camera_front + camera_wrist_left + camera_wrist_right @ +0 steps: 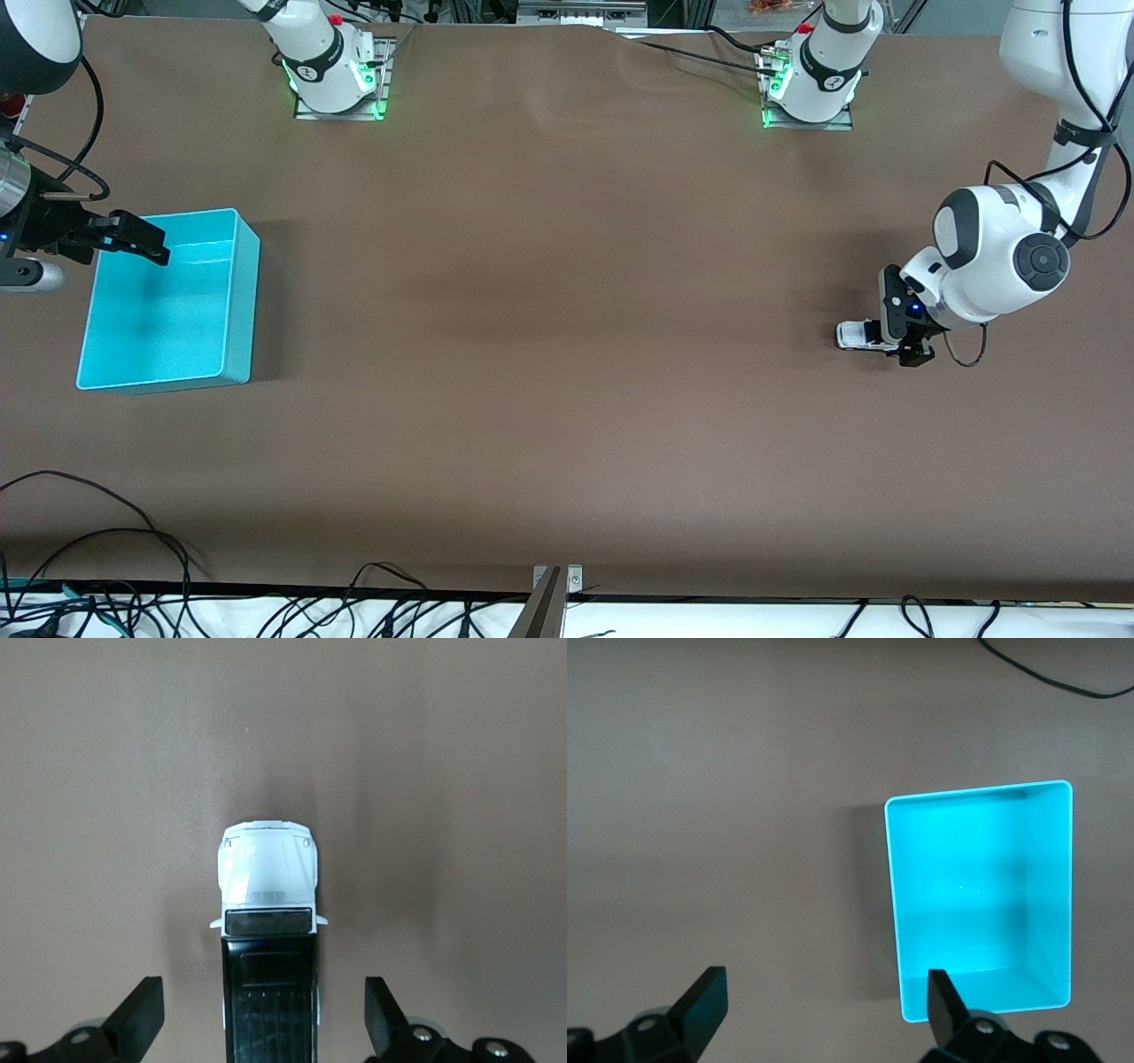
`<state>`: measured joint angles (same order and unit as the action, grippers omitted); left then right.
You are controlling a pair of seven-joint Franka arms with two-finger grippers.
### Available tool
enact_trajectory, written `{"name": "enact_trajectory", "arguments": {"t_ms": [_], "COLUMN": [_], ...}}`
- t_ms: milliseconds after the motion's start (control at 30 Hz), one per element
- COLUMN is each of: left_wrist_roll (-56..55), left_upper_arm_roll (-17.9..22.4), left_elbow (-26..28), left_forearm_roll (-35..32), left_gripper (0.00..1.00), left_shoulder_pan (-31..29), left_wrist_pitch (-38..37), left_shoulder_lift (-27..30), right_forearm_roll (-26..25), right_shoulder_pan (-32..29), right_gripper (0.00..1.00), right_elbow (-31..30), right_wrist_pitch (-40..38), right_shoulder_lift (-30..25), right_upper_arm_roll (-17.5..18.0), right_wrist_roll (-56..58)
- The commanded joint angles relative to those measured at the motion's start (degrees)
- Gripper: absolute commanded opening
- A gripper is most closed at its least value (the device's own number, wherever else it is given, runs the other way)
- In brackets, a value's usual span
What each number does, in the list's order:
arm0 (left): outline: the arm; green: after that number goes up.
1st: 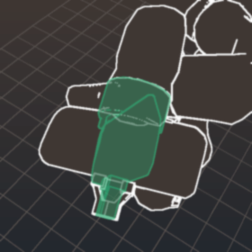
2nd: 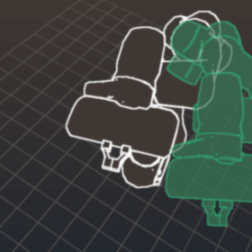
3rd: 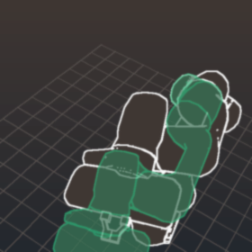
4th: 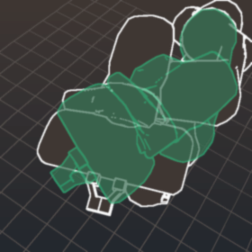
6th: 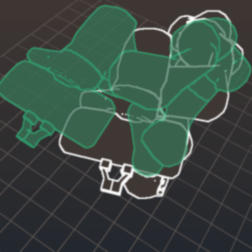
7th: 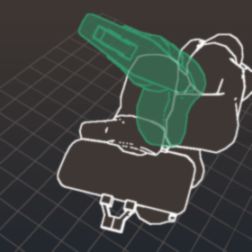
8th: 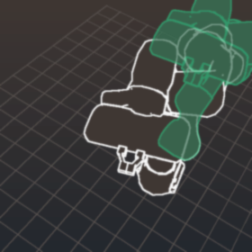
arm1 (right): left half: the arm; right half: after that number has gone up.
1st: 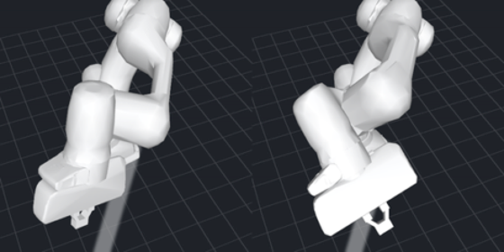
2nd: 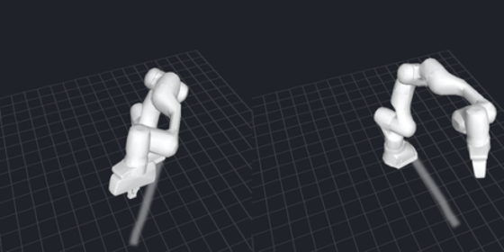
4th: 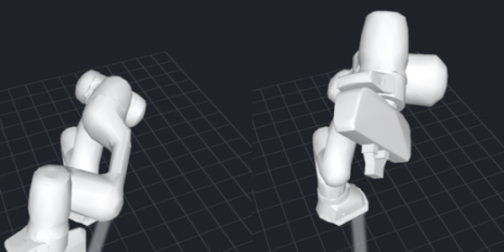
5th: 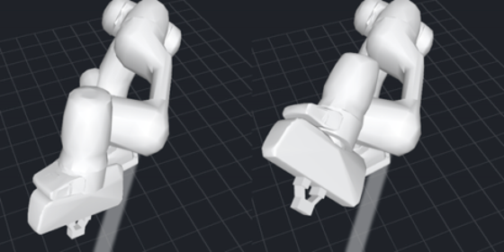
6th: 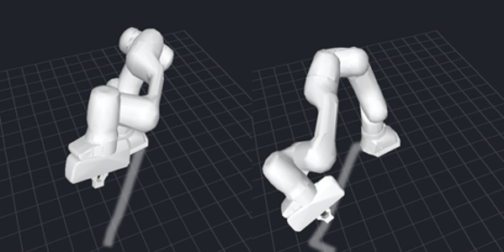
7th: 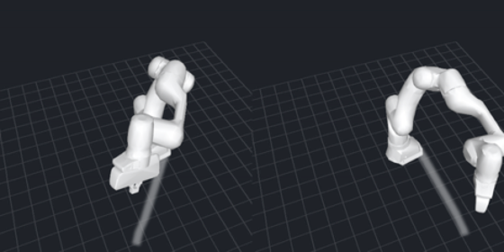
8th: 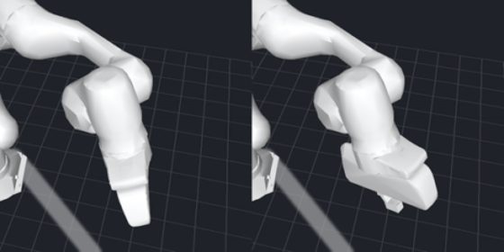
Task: Wind and store white jeep toy
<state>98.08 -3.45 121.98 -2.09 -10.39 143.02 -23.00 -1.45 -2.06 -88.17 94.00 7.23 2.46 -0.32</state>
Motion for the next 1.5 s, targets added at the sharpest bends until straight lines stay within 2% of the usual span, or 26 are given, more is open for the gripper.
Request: {"name": "enact_trajectory", "arguments": {"t_ms": [0, 133, 200, 267, 400, 467, 633, 833, 1200, 1467], "left_wrist_roll": [0.98, 0.98, 1.07, 1.15, 1.15, 1.15, 1.15, 1.15, 1.15, 1.33], "left_upper_arm_roll": [-0.24, -0.33, -0.33, -0.41, -0.5, -0.77, -0.77, -0.77, -0.68, 0.02], "left_elbow": [1.86, 1.94, 1.94, 2.03, 1.94, 1.94, 1.86, 1.77, 1.24, 0.98], "left_forearm_roll": [-1.33, -1.33, -1.33, -1.33, -1.33, -1.25, -1.16, -1.16, -1.33, -1.51], "left_gripper": [1.0, 1.0, 0.95, 0.71, 0.37, 0.26, 0.09, 0.05, 0.05, 0.05], "left_shoulder_pan": [-0.95, -1.47, -1.56, -1.47, -1.47, -1.47, -1.39, -1.3, -1.21, -3.23], "left_wrist_pitch": [4.55, 5.17, 5.34, 5.34, 5.43, 5.43, 5.43, 5.43, 5.08, 4.64], "left_shoulder_lift": [-0.91, -1.61, -1.61, -1.7, -2.05, -2.23, -2.32, -2.32, -4.16, -5.3], "right_forearm_roll": [0.57, 0.57, 0.57, 0.57, 0.57, 0.57, 0.57, 0.57, 0.57, 0.57], "right_shoulder_pan": [0.13, 0.13, 0.13, 0.13, 0.13, 0.13, 0.13, 0.22, 0.22, 0.22], "right_gripper": [1.0, 1.0, 1.0, 1.0, 1.0, 1.0, 1.0, 1.0, 1.0, 1.0], "right_elbow": [-1.03, -1.03, -1.03, -1.03, -1.03, -1.03, -1.03, -1.03, -1.03, -1.03], "right_wrist_pitch": [0.84, 0.84, 0.84, 0.84, 0.75, 0.75, 0.75, 0.84, 0.84, 1.1], "right_shoulder_lift": [-0.72, -0.72, -0.72, -0.72, -0.81, -0.81, -0.81, -0.81, -0.72, -0.72], "right_upper_arm_roll": [-0.09, -0.09, -0.09, -0.09, -0.09, -0.09, -0.18, -0.18, -0.09, -0.09], "right_wrist_roll": [-0.82, -0.82, -0.82, -0.82, -0.91, -0.82, -0.82, -0.91, -0.91, -0.82]}}
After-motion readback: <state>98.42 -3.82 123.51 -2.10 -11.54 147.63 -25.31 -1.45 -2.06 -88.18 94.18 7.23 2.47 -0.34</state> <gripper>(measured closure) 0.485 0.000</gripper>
